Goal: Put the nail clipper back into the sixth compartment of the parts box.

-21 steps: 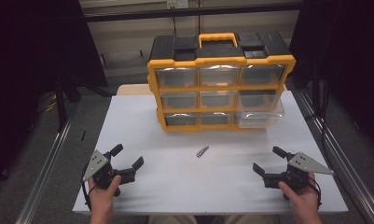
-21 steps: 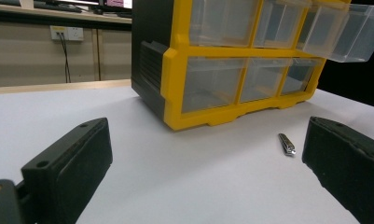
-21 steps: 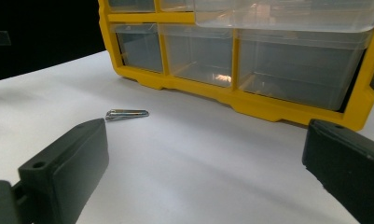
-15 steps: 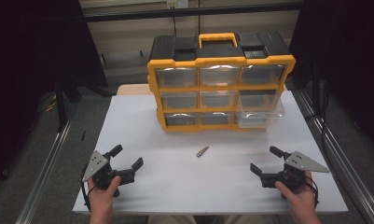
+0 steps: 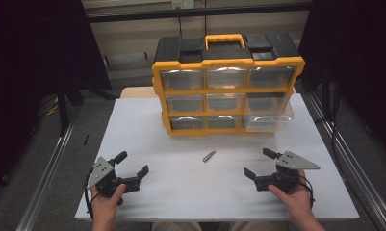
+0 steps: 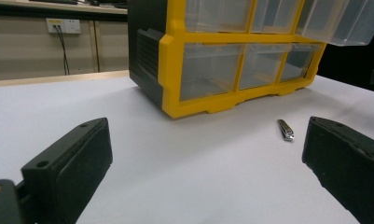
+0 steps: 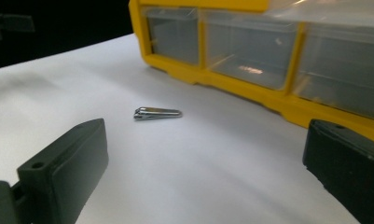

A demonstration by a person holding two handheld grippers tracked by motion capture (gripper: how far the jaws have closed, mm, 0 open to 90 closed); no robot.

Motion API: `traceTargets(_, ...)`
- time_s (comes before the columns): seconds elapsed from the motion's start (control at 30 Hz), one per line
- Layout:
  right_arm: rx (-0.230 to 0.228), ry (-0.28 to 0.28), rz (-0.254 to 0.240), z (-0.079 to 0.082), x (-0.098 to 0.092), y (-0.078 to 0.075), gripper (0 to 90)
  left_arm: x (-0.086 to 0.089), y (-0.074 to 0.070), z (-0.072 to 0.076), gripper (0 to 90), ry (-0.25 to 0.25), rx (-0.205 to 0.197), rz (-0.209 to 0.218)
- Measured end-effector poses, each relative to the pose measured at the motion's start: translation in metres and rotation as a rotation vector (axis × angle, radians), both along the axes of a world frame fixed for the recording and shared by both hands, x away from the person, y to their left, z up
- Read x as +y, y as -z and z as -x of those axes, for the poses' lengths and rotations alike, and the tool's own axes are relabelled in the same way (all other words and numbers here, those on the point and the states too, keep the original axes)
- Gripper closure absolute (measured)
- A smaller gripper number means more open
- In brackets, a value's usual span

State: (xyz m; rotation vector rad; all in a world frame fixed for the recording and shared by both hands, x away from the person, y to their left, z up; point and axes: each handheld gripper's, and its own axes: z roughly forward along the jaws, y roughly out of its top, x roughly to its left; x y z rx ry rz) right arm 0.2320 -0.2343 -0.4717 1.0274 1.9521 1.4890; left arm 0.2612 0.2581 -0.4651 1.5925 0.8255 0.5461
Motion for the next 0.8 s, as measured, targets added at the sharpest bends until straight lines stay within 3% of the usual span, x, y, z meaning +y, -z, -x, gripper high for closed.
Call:
traceTargets(0.03,0.007,-0.008,0.013,-0.001,0.003,0.0,0.0,0.001,0.0,0.0,1.6,0.016,-0.004,-0.016)
traceTargets(0.07,0.012,-0.017,0.027,-0.003,0.008,-0.001,0.0,-0.001,0.0,0.0,1.7,0.025,-0.001,-0.002)
traceTargets(0.23,0.026,-0.064,0.052,-0.012,0.022,-0.004,0.0,0.001,0.0,0.0,1.9,0.001,-0.002,-0.034)
traceTargets(0.33,0.034,-0.073,0.045,-0.016,0.026,-0.006,0.3,0.0,0.0,0.0,1.8,0.005,-0.001,-0.006)
traceTargets(0.47,0.054,-0.098,0.053,-0.021,0.032,-0.007,1.4,0.0,0.0,0.001,1.9,0.005,-0.001,-0.01)
traceTargets(0.53,0.053,-0.117,0.067,-0.025,0.037,-0.007,1.4,-0.002,0.0,0.001,1.9,0.0,0.0,0.014)
traceTargets(0.57,0.054,-0.121,0.069,-0.026,0.04,-0.008,1.4,0.0,0.0,0.001,1.9,0.006,-0.001,-0.013)
traceTargets(0.6,0.058,-0.128,0.068,-0.029,0.044,-0.008,1.2,0.0,0.0,0.001,1.9,0.007,0.0,-0.011)
traceTargets(0.67,0.071,-0.136,0.063,-0.031,0.047,-0.007,1.2,-0.003,0.0,0.001,1.9,-0.002,0.002,0.023)
traceTargets(0.7,0.077,-0.138,0.067,-0.033,0.049,-0.007,1.2,0.002,-0.001,0.001,1.9,0.002,-0.004,-0.045)
traceTargets(0.73,0.08,-0.144,0.076,-0.034,0.053,-0.006,1.1,-0.002,0.0,0.001,1.9,-0.01,-0.001,-0.001)
traceTargets(0.8,0.087,-0.156,0.079,-0.037,0.058,-0.005,1.3,0.0,0.0,0.001,1.9,0.008,-0.004,-0.017)
